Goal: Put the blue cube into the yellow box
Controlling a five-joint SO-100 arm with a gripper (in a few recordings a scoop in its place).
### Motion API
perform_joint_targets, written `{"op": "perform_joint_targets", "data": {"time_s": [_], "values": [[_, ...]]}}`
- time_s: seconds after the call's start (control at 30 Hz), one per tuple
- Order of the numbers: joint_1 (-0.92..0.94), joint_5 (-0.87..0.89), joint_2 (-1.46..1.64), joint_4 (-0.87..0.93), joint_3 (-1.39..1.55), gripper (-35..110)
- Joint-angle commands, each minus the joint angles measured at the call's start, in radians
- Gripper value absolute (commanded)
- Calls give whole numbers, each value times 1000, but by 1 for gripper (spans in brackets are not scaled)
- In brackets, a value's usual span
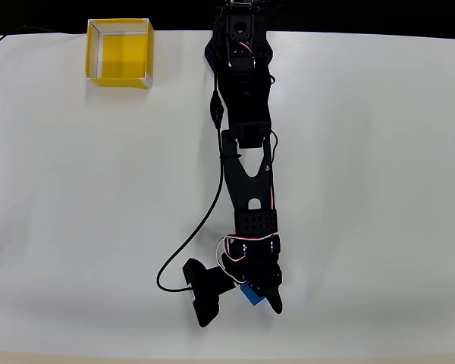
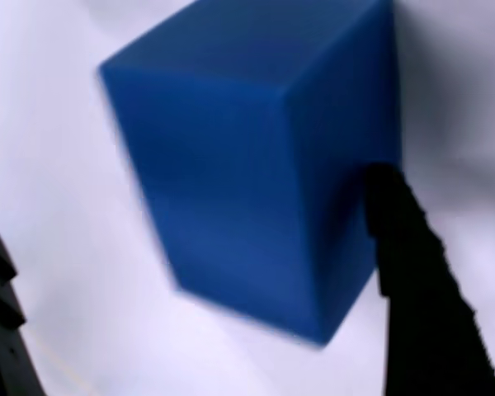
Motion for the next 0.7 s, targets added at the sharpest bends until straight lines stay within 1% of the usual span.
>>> {"op": "perform_joint_targets", "data": {"time_s": [0.0, 0.17, 0.43, 0.67], "values": [[-14, -6, 61, -17, -107, 45], [-14, -8, 40, -40, -107, 41], [-23, -15, 23, -43, -117, 27], [-28, -35, 6, -46, -114, 22]]}}
